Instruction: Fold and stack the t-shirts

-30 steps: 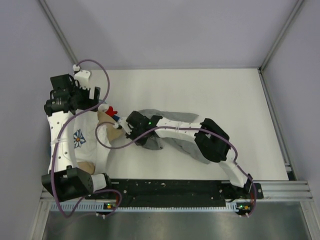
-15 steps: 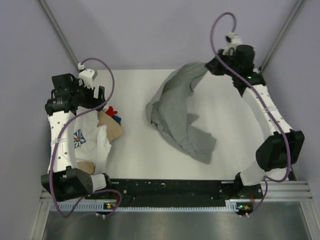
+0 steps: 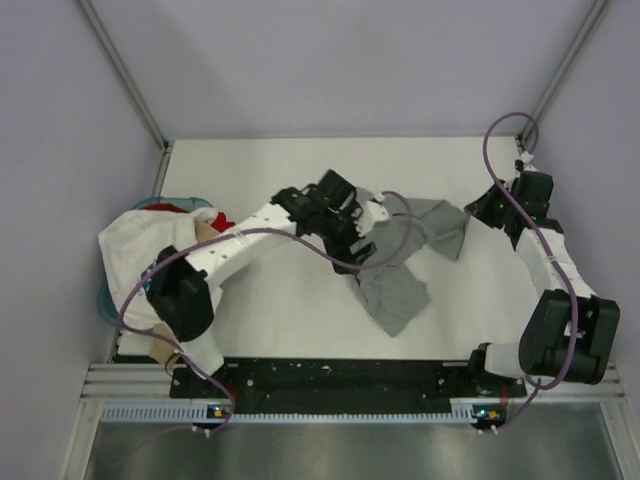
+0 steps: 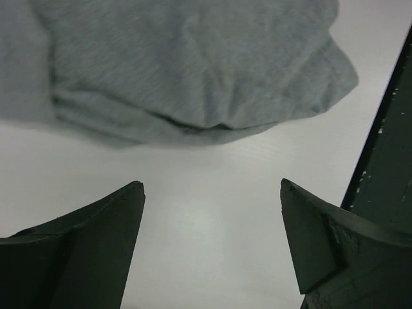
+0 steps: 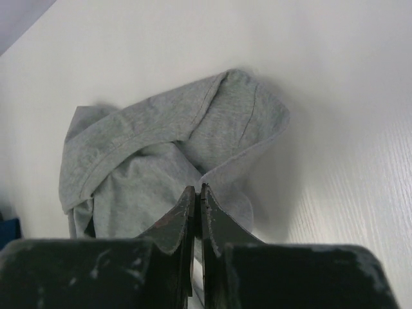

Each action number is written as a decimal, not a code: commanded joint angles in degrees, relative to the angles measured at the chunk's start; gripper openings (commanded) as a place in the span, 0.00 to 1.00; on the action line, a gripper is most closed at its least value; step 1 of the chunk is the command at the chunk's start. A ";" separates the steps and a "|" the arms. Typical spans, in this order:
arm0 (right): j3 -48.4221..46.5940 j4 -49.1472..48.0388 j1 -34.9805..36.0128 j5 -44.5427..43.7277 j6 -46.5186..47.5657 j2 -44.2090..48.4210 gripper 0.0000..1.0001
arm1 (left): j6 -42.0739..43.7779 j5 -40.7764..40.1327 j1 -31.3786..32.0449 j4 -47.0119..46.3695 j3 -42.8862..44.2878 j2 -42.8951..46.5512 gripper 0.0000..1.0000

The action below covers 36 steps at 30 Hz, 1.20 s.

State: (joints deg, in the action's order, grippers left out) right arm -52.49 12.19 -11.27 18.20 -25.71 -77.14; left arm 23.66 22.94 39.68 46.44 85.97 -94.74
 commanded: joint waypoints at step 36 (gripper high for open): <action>-33.19 7.68 0.11 -3.34 6.64 21.85 0.00 | 7.79 -34.80 -8.04 6.65 21.60 3.75 0.00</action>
State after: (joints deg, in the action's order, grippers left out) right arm -77.45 20.99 -11.14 16.80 -20.56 -59.27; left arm 22.33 -5.80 31.77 49.32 102.13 -103.63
